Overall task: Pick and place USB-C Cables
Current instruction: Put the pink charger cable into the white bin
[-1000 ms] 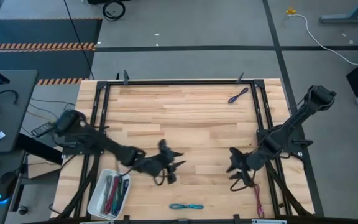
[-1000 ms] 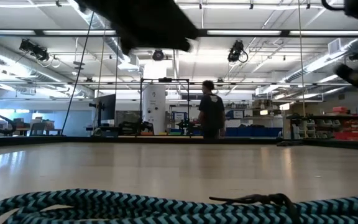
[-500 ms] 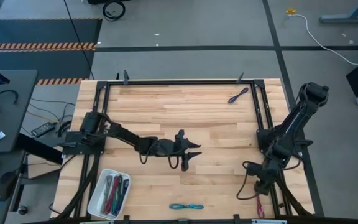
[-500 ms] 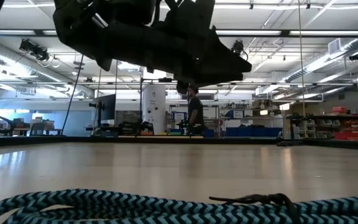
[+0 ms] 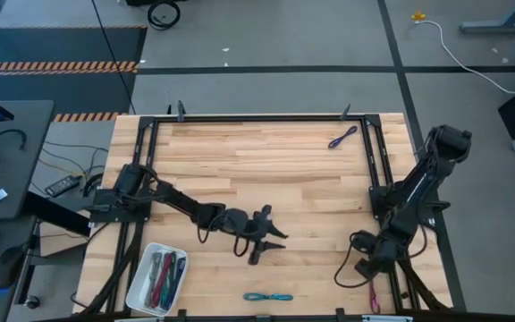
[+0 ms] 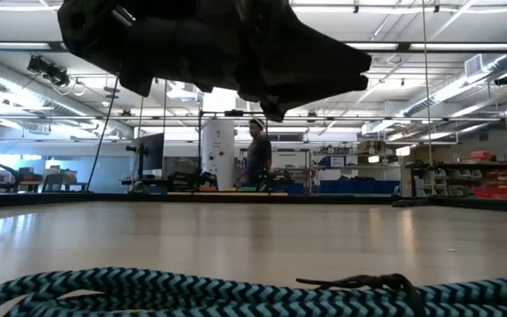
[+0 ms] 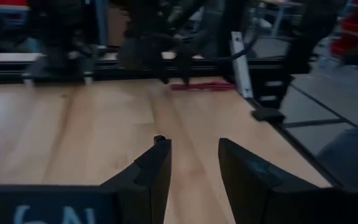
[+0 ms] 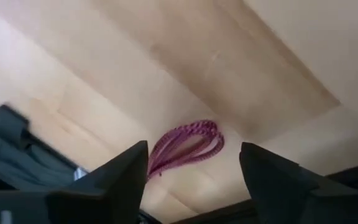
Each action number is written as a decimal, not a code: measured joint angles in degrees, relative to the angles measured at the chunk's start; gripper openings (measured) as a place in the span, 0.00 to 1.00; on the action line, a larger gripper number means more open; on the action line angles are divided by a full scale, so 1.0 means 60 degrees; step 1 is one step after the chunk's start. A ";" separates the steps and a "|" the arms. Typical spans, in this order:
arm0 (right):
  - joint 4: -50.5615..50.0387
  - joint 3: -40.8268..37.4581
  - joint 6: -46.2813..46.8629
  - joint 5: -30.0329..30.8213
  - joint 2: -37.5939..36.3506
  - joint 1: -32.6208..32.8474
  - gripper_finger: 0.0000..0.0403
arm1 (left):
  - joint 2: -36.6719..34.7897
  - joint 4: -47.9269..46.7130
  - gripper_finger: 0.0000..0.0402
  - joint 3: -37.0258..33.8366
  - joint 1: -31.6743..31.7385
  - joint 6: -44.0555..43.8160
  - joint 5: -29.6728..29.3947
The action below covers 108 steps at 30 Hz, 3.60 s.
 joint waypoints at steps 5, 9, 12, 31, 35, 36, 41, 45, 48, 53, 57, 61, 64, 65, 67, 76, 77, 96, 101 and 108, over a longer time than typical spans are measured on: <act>-0.0098 0.0040 -0.0201 -0.0163 0.0535 -0.0118 0.58 | 0.0000 -0.0012 0.33 0.0000 -0.0073 0.0001 0.0165; -0.0170 0.0014 -0.0358 -0.0037 0.0611 -0.0186 0.40 | 0.0000 -0.0007 0.32 0.0000 -0.0066 0.0001 0.0155; -0.0179 0.0020 -0.0504 0.0033 0.0609 -0.0104 0.22 | 0.0000 -0.0001 0.32 0.0004 -0.0066 0.0000 0.0152; -0.0052 -0.0076 -0.3714 0.4503 -0.1012 -0.0495 0.01 | 0.0004 0.0073 0.32 0.0011 -0.0070 -0.0096 0.0144; 0.0086 -0.0072 -0.3812 0.4666 -0.1037 -0.0672 0.01 | 0.0004 0.0057 0.32 0.0011 -0.0066 -0.0119 0.0144; 0.0090 -0.0072 -0.3813 0.4883 -0.1106 -0.0689 0.01 | 0.0004 0.0053 0.32 0.0011 -0.0066 -0.0159 0.0144; -0.0013 -0.0069 -0.4532 0.7148 -0.1621 -0.0708 0.01 | 0.0004 0.0055 0.32 0.0011 -0.0070 -0.0187 0.0141; 0.0714 -0.0060 -0.6825 0.9399 -0.1547 -0.0997 0.01 | 0.0004 0.0106 0.33 0.0011 -0.0068 -0.0500 -0.0240; 0.1934 -0.0051 -0.8923 1.0289 -0.1149 -0.1666 0.01 | 0.0004 0.0134 0.39 0.0011 0.0009 -0.0951 -0.0300; 0.4997 -0.0051 -1.2663 1.0324 -0.0402 -0.3034 0.01 | 0.0004 0.0122 0.57 0.0011 0.0126 -0.1870 -0.0296; 0.7169 -0.0051 -1.5123 0.9949 -0.0129 -0.3666 0.01 | 0.0004 -0.0045 0.72 0.0011 0.0219 -0.2209 -0.0509; 0.8143 -0.0043 -1.6656 0.9736 -0.0125 -0.3965 0.01 | 0.0004 -0.0562 0.78 0.0009 0.0236 -0.2423 -0.1753; 0.8400 -0.0043 -1.7402 0.9725 -0.0132 -0.4042 0.01 | 0.0004 -0.0758 0.76 0.0000 0.0240 -0.2372 -0.2112; 0.8387 -0.0043 -1.7555 0.9703 -0.0132 -0.4066 0.01 | 0.0004 -0.0748 0.74 0.0000 0.0240 -0.2370 -0.2118; 0.8354 -0.0043 -1.7696 0.9682 -0.0129 -0.4069 0.01 | 0.0004 -0.0751 0.70 0.0000 0.0240 -0.2358 -0.2118; 0.7325 -0.0036 -1.7519 0.9215 -0.0136 -0.4073 0.09 | -0.0035 -0.0862 0.22 0.0000 0.0196 -0.1720 -0.2057; 0.7203 -0.0036 -1.7275 0.9214 -0.0136 -0.4073 0.11 | -0.0092 -0.0929 0.13 0.0000 0.0159 -0.1659 -0.2060; 0.6593 -0.0036 -1.5295 1.1065 0.1545 -0.4690 0.37 | -0.5376 -1.0858 0.05 0.0011 -0.3154 -0.8703 -0.4056; 0.7918 -0.0036 -1.5794 1.0985 0.2297 -0.5013 0.37 | -0.5584 -1.3570 0.05 0.0011 -0.4683 -1.3987 -0.2361; 0.9136 -0.0032 -1.6703 1.0490 0.2753 -0.5129 0.37 | -0.5555 -1.4904 0.05 0.0007 -0.7149 -1.9424 -0.1947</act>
